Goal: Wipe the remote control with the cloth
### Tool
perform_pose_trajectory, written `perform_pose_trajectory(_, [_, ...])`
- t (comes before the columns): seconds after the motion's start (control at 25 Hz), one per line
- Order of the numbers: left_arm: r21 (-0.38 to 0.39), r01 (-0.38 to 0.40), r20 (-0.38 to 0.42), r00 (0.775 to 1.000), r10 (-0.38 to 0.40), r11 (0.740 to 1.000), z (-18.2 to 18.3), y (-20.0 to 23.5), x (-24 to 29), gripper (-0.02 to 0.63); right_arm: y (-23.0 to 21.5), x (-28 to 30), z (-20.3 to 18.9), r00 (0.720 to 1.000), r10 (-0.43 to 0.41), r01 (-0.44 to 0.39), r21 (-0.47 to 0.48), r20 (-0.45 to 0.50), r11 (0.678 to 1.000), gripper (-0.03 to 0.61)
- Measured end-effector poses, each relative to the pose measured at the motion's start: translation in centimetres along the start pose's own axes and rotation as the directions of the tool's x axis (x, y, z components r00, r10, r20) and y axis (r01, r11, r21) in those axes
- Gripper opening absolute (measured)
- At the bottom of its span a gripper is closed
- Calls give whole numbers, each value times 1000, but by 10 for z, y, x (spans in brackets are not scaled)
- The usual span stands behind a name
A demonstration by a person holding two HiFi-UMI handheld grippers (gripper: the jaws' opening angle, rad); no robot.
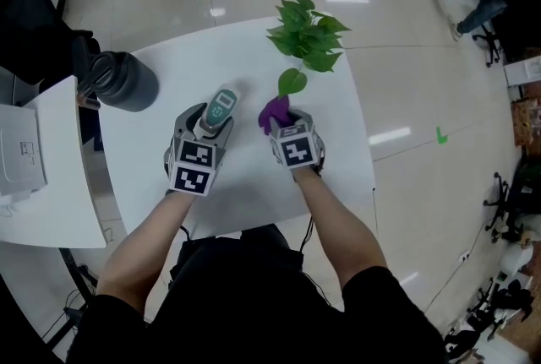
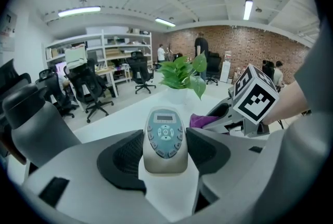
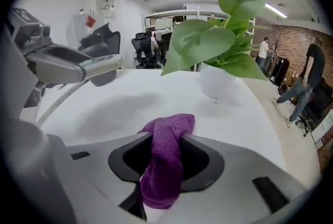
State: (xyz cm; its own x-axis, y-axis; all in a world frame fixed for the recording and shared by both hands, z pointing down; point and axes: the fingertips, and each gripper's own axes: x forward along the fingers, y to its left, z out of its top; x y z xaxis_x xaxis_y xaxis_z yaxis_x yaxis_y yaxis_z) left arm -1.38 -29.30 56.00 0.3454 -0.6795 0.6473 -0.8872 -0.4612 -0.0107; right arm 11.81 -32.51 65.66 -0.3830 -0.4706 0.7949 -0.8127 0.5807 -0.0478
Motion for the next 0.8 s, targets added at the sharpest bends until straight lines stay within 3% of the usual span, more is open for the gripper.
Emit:
perform_pose_trajectory(0.2, [59, 18, 40, 999, -21, 998, -2, -3, -30, 252, 21, -43, 14, 995, 7, -10, 30, 102, 999, 143])
perform_pose_trajectory(0.36, [154, 27, 96, 994, -42, 988, -10, -5, -80, 252, 64, -111, 38, 968, 3, -10, 25, 250, 1000, 141])
perform_pose_trajectory(0.64, [308, 33, 206, 973, -100, 951, -35, -5, -179, 252, 207, -234, 100, 880, 67, -26, -92, 469, 995, 141])
perform_pose_trajectory(0.8, [394, 35, 233, 963, -136, 918, -54, -11, -222, 252, 296, -250, 105, 876, 146, -64, -190, 460, 980, 143])
